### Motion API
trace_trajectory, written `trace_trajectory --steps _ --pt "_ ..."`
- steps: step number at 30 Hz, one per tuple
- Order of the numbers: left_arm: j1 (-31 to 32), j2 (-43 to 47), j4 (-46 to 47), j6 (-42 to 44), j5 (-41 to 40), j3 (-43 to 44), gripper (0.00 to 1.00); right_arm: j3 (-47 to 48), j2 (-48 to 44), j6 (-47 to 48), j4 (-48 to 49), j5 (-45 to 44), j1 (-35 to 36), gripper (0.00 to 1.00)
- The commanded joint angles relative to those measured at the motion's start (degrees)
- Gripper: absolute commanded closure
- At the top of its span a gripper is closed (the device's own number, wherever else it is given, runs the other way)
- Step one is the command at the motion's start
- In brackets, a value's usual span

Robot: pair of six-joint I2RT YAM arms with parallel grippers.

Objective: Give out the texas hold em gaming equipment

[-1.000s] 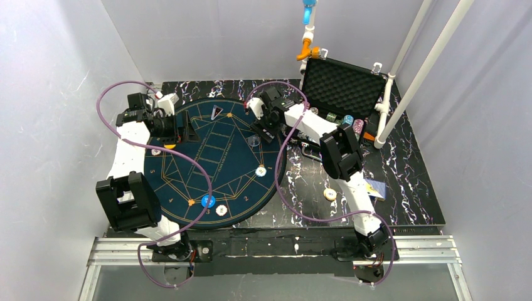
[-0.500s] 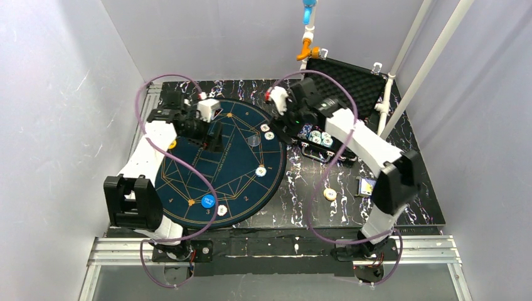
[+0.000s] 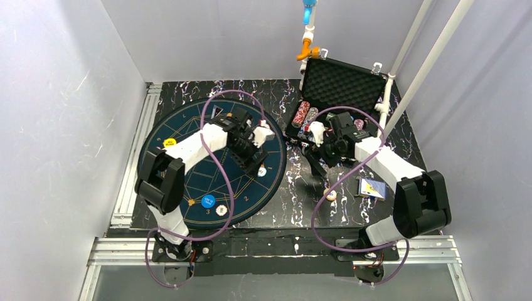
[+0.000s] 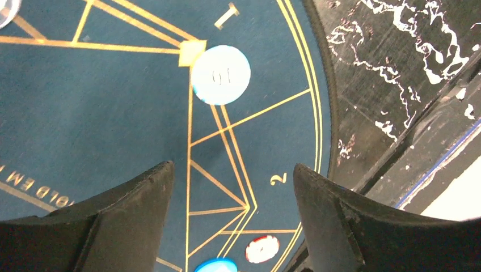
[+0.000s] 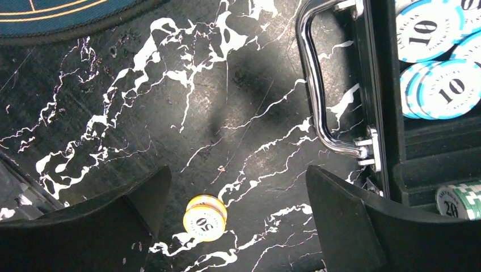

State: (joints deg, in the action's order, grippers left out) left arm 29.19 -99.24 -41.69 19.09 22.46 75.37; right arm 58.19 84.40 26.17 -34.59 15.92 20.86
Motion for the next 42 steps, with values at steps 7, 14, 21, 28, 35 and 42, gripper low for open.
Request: trace_trajectory --steps 7,14,21,28,35,42 --pt "6.40 -6.66 4.87 -3.08 -5.00 2.21 0.28 -3.01 -6.41 0.76 7.34 4.63 -3.47 0.02" --pt "7.25 -9.89 6.78 -4.30 -8.13 3.27 0.26 -2.26 -4.60 0.46 7.11 5.27 -4.33 0.02" --pt "8.01 -12.63 7.33 -5.18 -9.34 4.38 0.31 -2.11 -3.71 0.55 6.79 5.70 -4.60 0.02" --pt "8.38 -15.68 7.00 -5.70 -9.95 6.84 0.45 -2.18 -3.80 0.72 6.73 5.66 -4.94 0.02" --pt "8.38 -16.90 6.80 -6.23 -12.32 7.75 0.55 -2.20 -3.83 0.81 6.68 5.79 -5.13 0.02" --pt "7.87 -16.42 7.17 -6.75 -12.33 7.51 0.62 -2.10 -3.89 0.85 6.51 6.23 -5.14 0.02"
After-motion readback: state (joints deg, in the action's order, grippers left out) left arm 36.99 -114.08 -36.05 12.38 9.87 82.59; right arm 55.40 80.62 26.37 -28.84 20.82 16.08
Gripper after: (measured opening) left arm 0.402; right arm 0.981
